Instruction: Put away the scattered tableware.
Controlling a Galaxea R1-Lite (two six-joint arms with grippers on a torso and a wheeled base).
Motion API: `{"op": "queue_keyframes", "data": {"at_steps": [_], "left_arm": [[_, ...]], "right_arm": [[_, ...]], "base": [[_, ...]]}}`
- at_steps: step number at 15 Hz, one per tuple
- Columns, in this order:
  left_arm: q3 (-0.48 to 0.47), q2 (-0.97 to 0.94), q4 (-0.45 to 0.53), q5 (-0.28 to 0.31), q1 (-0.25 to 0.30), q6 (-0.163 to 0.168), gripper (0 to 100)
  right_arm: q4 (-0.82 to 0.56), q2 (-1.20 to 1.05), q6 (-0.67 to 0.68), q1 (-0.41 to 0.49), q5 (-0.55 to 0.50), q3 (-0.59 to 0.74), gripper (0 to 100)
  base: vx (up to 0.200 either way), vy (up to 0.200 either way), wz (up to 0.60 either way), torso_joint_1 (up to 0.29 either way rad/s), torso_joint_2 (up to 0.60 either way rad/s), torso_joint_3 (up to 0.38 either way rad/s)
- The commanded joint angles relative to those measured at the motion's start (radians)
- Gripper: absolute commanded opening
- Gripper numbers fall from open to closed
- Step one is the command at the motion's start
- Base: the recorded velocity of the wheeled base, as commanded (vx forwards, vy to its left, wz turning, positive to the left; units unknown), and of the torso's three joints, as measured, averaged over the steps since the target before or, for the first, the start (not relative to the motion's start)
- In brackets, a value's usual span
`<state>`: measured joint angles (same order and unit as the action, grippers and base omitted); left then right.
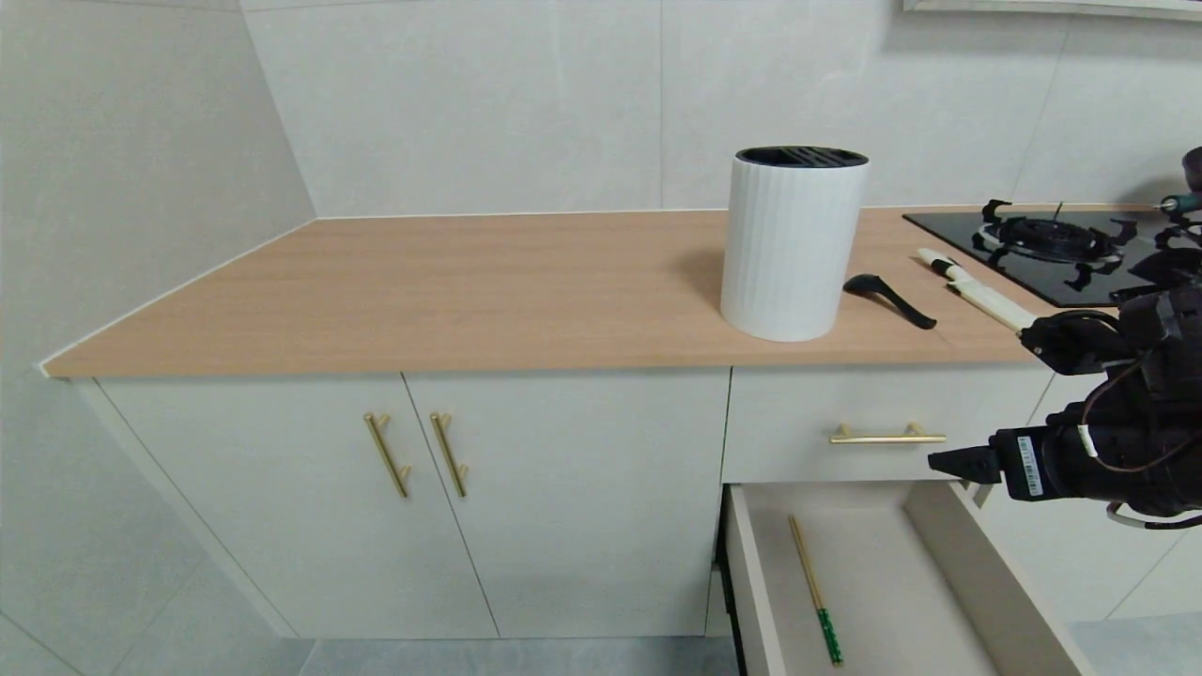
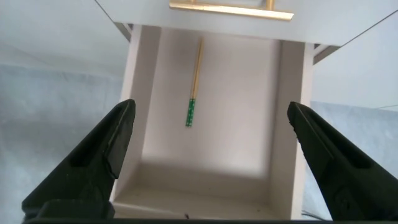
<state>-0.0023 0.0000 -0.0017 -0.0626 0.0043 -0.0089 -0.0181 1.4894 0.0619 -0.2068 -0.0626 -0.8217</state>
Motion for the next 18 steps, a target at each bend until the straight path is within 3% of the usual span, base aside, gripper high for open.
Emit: {"op": "queue_keyframes", "data": {"at_steps": [1,7,10,12,15,18], "left_arm": [[-0.001,0.000,0.000,0.000,0.000,0.000,100],[-0.001,0.000,0.000,0.000,0.000,0.000,100],[0.001,0.000,0.000,0.000,0.000,0.000,100],[-0.001,0.000,0.000,0.000,0.000,0.000,100],[0.001,0.002,0.000,0.000,0.000,0.000,100],[0.001,0.000,0.000,0.000,0.000,0.000,100]], "right_arm": [[0.001,0.005,-0.001,0.000,0.000,0.001,100],[0.003,0.006,-0.001,0.003,0.001,-0.005,100],[0.079,0.086,-0.047,0.061,0.015,-0.056,100],[0.164,0.203,-0.154,0.156,0.115,-0.163,100],[0.170,0.385,-0.229,0.227,0.184,-0.346,100],[0.171,0.520,-0.252,0.233,0.231,-0.464,100]], "base": [[0.000,0.000,0.00,0.149,-0.46,-0.310],[0.000,0.000,0.00,0.181,-0.48,-0.311],[0.000,0.000,0.00,0.180,-0.45,-0.266],[0.000,0.000,0.00,0.063,-0.14,-0.085],[0.000,0.000,0.00,0.009,-0.02,-0.012],[0.000,0.000,0.00,0.000,0.00,0.000]]}}
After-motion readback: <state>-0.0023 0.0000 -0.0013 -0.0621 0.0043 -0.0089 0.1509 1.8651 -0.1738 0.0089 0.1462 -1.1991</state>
